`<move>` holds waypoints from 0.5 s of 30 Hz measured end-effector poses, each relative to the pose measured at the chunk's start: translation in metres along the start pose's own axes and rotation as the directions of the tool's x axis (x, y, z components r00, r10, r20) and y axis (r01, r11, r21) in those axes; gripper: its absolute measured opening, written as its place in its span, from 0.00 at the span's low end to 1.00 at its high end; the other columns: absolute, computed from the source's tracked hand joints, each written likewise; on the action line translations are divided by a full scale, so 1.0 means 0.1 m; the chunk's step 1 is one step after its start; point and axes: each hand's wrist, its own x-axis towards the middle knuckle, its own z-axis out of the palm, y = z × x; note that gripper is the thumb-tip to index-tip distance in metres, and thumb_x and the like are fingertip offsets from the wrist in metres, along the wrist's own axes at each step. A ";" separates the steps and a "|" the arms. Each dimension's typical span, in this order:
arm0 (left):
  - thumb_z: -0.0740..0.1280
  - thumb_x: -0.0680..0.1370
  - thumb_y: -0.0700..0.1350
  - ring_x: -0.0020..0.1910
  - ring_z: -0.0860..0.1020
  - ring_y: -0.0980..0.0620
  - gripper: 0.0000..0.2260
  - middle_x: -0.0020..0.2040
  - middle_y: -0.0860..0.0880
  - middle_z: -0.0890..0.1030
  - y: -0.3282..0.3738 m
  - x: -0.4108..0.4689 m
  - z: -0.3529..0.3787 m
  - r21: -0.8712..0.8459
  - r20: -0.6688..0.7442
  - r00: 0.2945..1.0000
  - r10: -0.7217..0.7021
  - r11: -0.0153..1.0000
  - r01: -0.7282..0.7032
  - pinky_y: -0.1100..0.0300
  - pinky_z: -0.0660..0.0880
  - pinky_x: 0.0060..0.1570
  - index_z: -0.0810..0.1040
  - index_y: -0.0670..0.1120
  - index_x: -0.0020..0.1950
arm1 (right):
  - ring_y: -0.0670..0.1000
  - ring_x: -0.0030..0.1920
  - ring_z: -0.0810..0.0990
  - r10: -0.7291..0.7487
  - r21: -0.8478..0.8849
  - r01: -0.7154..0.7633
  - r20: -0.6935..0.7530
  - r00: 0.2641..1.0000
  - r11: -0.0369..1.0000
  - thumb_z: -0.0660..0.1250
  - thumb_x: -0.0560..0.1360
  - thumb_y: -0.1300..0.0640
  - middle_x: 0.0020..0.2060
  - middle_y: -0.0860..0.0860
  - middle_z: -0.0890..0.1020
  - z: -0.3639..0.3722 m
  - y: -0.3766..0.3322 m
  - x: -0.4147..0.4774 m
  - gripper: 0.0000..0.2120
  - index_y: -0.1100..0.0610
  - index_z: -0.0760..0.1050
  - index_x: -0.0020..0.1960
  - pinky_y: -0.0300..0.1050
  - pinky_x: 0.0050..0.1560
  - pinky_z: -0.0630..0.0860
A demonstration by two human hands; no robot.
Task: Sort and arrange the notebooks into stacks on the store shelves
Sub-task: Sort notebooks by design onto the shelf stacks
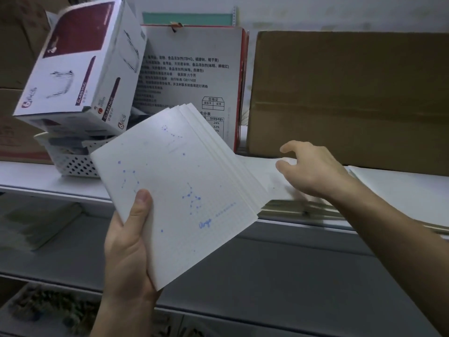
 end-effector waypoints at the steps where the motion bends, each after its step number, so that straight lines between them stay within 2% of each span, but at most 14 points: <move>1: 0.67 0.77 0.53 0.60 0.84 0.43 0.24 0.62 0.45 0.84 -0.01 0.02 0.01 0.018 0.021 1.000 0.013 1.000 -0.013 0.48 0.83 0.54 0.76 0.46 0.71 | 0.54 0.63 0.76 -0.038 0.013 0.039 -0.065 0.997 0.999 0.60 0.80 0.46 0.65 0.49 0.78 -0.03 0.01 -0.07 0.18 0.49 0.74 0.68 0.54 0.61 0.75; 2: 0.68 0.76 0.52 0.59 0.84 0.43 0.24 0.62 0.44 0.84 -0.01 0.01 0.04 0.033 0.029 0.999 0.024 0.999 -0.025 0.49 0.83 0.53 0.76 0.45 0.71 | 0.51 0.60 0.77 -0.076 0.085 0.088 -0.133 0.988 0.993 0.59 0.81 0.46 0.61 0.47 0.80 -0.06 0.00 -0.16 0.15 0.49 0.76 0.64 0.51 0.57 0.76; 4: 0.69 0.75 0.52 0.54 0.85 0.46 0.22 0.61 0.43 0.85 -0.05 -0.01 0.08 0.068 0.046 0.998 0.042 0.997 -0.045 0.52 0.84 0.49 0.77 0.45 0.67 | 0.45 0.51 0.79 -0.097 0.409 0.163 -0.178 0.979 0.898 0.59 0.82 0.46 0.49 0.41 0.82 -0.11 -0.06 -0.42 0.11 0.48 0.79 0.56 0.44 0.47 0.75; 5: 0.71 0.74 0.53 0.51 0.86 0.48 0.22 0.59 0.44 0.85 -0.08 -0.02 0.09 0.089 0.051 0.997 0.059 0.994 -0.063 0.54 0.84 0.47 0.78 0.46 0.65 | 0.44 0.47 0.79 -0.109 0.569 0.180 -0.157 0.982 0.802 0.60 0.81 0.43 0.45 0.41 0.82 -0.11 -0.10 -0.58 0.12 0.47 0.79 0.54 0.43 0.44 0.75; 7: 0.76 0.69 0.60 0.53 0.86 0.45 0.28 0.59 0.45 0.86 -0.14 -0.09 0.14 0.143 0.061 0.993 0.100 0.984 -0.108 0.54 0.84 0.47 0.79 0.47 0.65 | 0.42 0.47 0.80 -0.147 0.741 0.146 -0.065 0.987 0.656 0.62 0.73 0.32 0.46 0.38 0.80 -0.05 -0.20 -0.89 0.18 0.43 0.74 0.55 0.38 0.41 0.77; 9: 0.76 0.68 0.61 0.55 0.85 0.41 0.29 0.57 0.45 0.86 -0.20 -0.14 0.18 0.179 0.069 0.993 0.100 0.978 -0.111 0.51 0.84 0.50 0.79 0.48 0.63 | 0.37 0.50 0.79 -0.121 0.774 0.105 -0.037 0.992 0.625 0.69 0.62 0.26 0.50 0.33 0.77 0.08 -0.26 -1.12 0.30 0.38 0.67 0.58 0.34 0.42 0.78; 11: 0.79 0.64 0.65 0.53 0.86 0.42 0.33 0.56 0.46 0.86 -0.24 -0.20 0.24 0.193 0.084 0.992 0.098 0.975 -0.112 0.50 0.84 0.50 0.80 0.49 0.62 | 0.35 0.52 0.77 -0.027 0.748 0.113 -0.125 0.992 0.654 0.75 0.57 0.29 0.51 0.30 0.75 0.20 -0.22 -1.23 0.35 0.38 0.65 0.58 0.33 0.42 0.78; 12: 0.80 0.63 0.66 0.53 0.86 0.43 0.34 0.57 0.45 0.86 -0.26 -0.22 0.28 0.177 0.099 0.992 0.084 0.979 -0.101 0.50 0.84 0.50 0.80 0.49 0.62 | 0.36 0.52 0.78 -0.001 0.753 0.133 -0.174 0.985 0.644 0.77 0.58 0.32 0.51 0.30 0.75 0.23 -0.19 -1.26 0.34 0.39 0.65 0.58 0.33 0.42 0.77; 13: 0.79 0.66 0.63 0.55 0.85 0.42 0.31 0.58 0.45 0.86 -0.29 -0.21 0.30 0.141 0.116 0.991 0.069 0.986 -0.086 0.49 0.84 0.51 0.79 0.49 0.64 | 0.38 0.51 0.79 0.013 0.770 0.154 -0.206 0.979 0.619 0.78 0.61 0.36 0.51 0.31 0.76 0.24 -0.14 -1.26 0.31 0.40 0.66 0.57 0.33 0.41 0.77; 15: 0.70 0.75 0.54 0.59 0.83 0.39 0.23 0.61 0.43 0.85 -0.35 -0.21 0.34 0.065 0.156 0.988 0.016 0.998 -0.026 0.43 0.82 0.55 0.77 0.47 0.68 | 0.41 0.49 0.82 0.014 0.792 0.177 -0.228 0.974 0.584 0.78 0.67 0.43 0.51 0.33 0.78 0.24 -0.05 -1.26 0.24 0.41 0.69 0.57 0.34 0.40 0.78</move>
